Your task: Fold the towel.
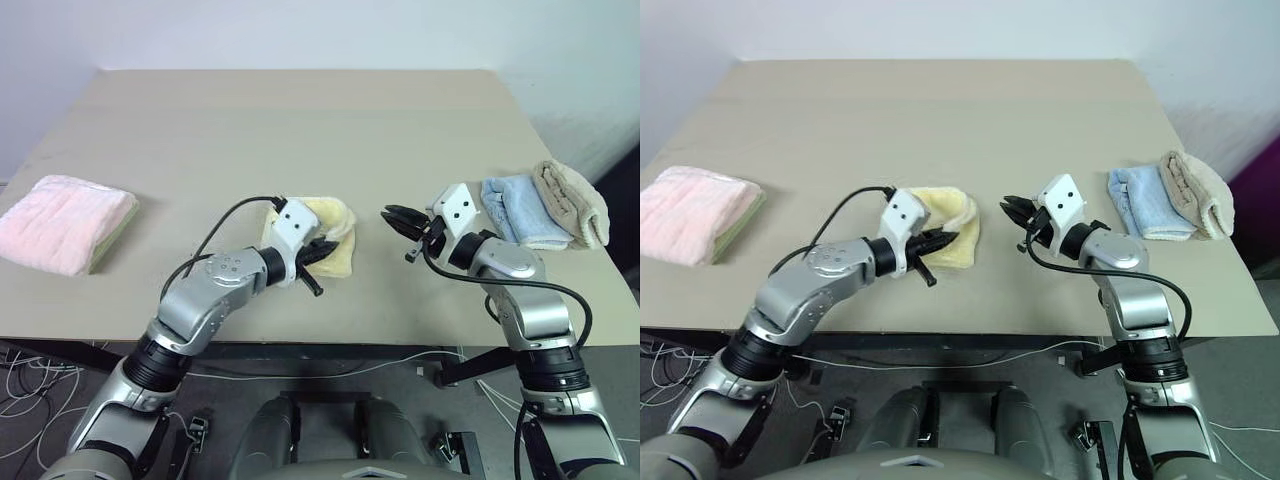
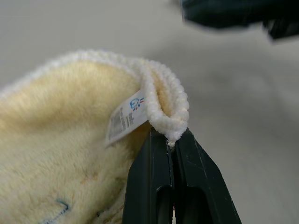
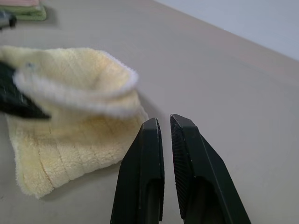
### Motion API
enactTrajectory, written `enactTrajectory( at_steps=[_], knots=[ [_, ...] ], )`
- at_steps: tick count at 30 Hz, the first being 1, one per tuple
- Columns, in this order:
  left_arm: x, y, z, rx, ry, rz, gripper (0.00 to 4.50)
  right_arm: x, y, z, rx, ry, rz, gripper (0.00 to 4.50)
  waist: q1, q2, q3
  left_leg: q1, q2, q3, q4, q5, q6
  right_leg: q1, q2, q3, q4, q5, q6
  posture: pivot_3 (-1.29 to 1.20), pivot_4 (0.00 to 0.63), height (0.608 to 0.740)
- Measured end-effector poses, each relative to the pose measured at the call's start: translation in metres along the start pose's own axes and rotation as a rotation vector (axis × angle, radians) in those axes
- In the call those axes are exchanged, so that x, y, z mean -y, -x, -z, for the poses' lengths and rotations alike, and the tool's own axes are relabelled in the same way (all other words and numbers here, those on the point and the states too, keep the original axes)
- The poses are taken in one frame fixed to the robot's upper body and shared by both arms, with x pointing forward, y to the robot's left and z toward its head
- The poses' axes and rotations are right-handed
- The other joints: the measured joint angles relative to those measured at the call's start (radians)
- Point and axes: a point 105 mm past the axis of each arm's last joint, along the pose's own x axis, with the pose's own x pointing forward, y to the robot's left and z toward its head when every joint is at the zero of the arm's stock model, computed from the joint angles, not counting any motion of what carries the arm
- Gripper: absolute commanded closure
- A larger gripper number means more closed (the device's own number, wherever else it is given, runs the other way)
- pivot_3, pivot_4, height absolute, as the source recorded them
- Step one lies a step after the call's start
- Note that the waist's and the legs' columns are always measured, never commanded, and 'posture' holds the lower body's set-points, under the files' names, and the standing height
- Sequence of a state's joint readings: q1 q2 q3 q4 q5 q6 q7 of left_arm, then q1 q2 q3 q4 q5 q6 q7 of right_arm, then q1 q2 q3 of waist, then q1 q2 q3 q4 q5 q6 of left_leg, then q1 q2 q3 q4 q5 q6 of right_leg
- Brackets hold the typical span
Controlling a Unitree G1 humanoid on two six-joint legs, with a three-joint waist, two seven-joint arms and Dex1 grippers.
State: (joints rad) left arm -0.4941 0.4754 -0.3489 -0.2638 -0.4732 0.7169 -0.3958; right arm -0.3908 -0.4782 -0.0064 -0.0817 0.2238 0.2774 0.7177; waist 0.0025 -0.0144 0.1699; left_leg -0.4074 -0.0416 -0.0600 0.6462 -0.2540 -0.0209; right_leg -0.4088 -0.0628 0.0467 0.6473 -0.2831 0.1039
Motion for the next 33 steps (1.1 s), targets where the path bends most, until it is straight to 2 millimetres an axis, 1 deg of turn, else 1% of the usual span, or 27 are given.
enactTrajectory(
  at_steps=[1,2,5,10,15,17,19,21,22,23,25,26,28,30,33],
  knots=[
    [0.0,0.0,0.001,-0.006,-0.005,0.001,4.47,0.0,0.0,0.0,0.001,0.001,0.003,4.1,0.0,0.0,0.0,0.0,0.0,0.0,0.0,0.0,0.0,0.0,0.0,0.0,0.0,0.0,0.0,0.0,0.15,0.74],
    [0.0,0.0,0.002,-0.012,-0.006,0.007,4.28,0.001,0.001,0.0,0.0,0.001,0.006,4.1,0.0,0.0,0.0,0.0,0.0,0.0,0.0,0.0,0.0,0.0,0.0,0.0,0.0,0.0,0.0,0.0,0.15,0.74],
    [0.003,0.0,0.002,-0.017,0.011,0.034,3.49,0.001,0.001,0.001,-0.003,-0.002,0.009,4.1,0.001,0.0,0.0,0.0,0.0,0.0,0.0,0.0,0.0,0.0,0.0,0.0,0.0,0.0,0.0,0.0,0.15,0.74],
    [0.01,0.007,0.005,-0.019,0.053,0.089,1.73,0.001,0.001,0.001,-0.003,-0.002,0.011,4.1,0.001,0.0,0.0,0.0,0.0,0.0,0.0,0.0,0.0,0.0,-0.001,0.0,0.0,0.0,0.0,0.0,0.15,0.74],
    [0.007,0.023,-0.003,0.036,0.106,0.105,0.04,0.0,0.0,0.001,-0.003,0.0,0.009,4.1,-0.001,0.0,0.0,0.0,0.0,0.0,0.0,0.0,0.0,0.0,-0.001,0.0,0.0,0.0,0.0,0.0,0.15,0.74],
    [0.001,0.033,-0.008,0.071,0.118,0.09,0.04,0.0,-0.001,0.0,-0.001,0.002,0.007,4.1,-0.002,0.0,0.0,0.0,0.0,0.0,0.0,0.0,0.0,0.0,-0.001,0.0,0.0,0.0,0.0,0.0,0.15,0.74],
    [-0.009,0.042,-0.017,0.119,0.136,0.06,0.04,0.0,-0.002,-0.001,0.0,0.004,0.003,4.1,-0.002,0.0,0.0,0.0,0.0,0.0,0.0,0.0,0.0,0.0,-0.001,0.0,0.0,0.0,0.0,0.0,0.15,0.74],
    [-0.022,0.054,-0.029,0.197,0.166,0.022,0.0,-0.003,-0.005,-0.002,0.005,-0.001,-0.008,4.44,-0.002,0.0,0.0,0.0,0.0,0.0,0.0,0.0,0.0,0.0,-0.001,0.0,0.0,0.0,0.0,0.0,0.15,0.74],
    [-0.027,0.059,-0.034,0.226,0.173,0.002,0.0,-0.004,-0.007,-0.002,0.006,-0.006,-0.013,4.49,-0.003,0.0,0.0,0.0,0.0,0.0,0.0,0.0,0.0,0.0,-0.001,0.0,0.0,0.0,0.0,0.0,0.15,0.74],
    [-0.033,0.063,-0.039,0.251,0.175,-0.022,0.17,-0.005,-0.009,-0.003,0.008,-0.013,-0.018,4.5,-0.003,0.0,0.0,0.0,0.0,0.0,0.0,0.0,0.0,0.0,-0.001,0.0,0.0,0.0,0.0,0.0,0.15,0.74],
    [-0.055,0.067,-0.046,0.285,0.171,-0.107,0.61,-0.009,-0.017,-0.007,0.02,-0.035,-0.043,4.5,-0.002,0.0,0.0,0.0,0.0,0.0,0.001,0.0,0.0,0.0,-0.001,0.0,0.001,0.0,0.0,0.0,0.15,0.74],
    [-0.064,0.067,-0.048,0.289,0.157,-0.146,0.93,-0.012,-0.021,-0.009,0.032,-0.051,-0.059,4.5,-0.002,0.0,0.0,0.0,0.0,0.0,0.001,0.0,0.0,0.0,0.0,0.0,0.001,0.0,0.0,0.0,0.15,0.74],
    [-0.076,0.066,-0.047,0.278,0.122,-0.197,1.63,-0.019,-0.031,-0.016,0.053,-0.072,-0.093,4.5,-0.004,0.0,0.0,0.0,0.0,0.0,0.0,0.0,0.0,0.0,0.0,0.0,0.0,0.0,0.0,0.0,0.15,0.74],
    [-0.08,0.059,-0.041,0.244,0.085,-0.212,2.31,-0.023,-0.041,-0.019,0.063,-0.099,-0.113,4.5,-0.005,0.0,0.0,0.0,0.0,0.0,0.0,0.0,0.0,0.0,0.0,0.0,0.0,0.0,0.0,0.0,0.15,0.74],
    [-0.078,0.043,-0.027,0.185,0.02,-0.182,3.45,-0.034,-0.057,-0.024,0.073,-0.139,-0.158,4.5,-0.01,0.0,0.0,0.0,0.0,0.0,0.0,0.0,0.0,-0.001,0.0,-0.001,0.0,0.0,0.0,0.0,0.15,0.74]
  ],
)
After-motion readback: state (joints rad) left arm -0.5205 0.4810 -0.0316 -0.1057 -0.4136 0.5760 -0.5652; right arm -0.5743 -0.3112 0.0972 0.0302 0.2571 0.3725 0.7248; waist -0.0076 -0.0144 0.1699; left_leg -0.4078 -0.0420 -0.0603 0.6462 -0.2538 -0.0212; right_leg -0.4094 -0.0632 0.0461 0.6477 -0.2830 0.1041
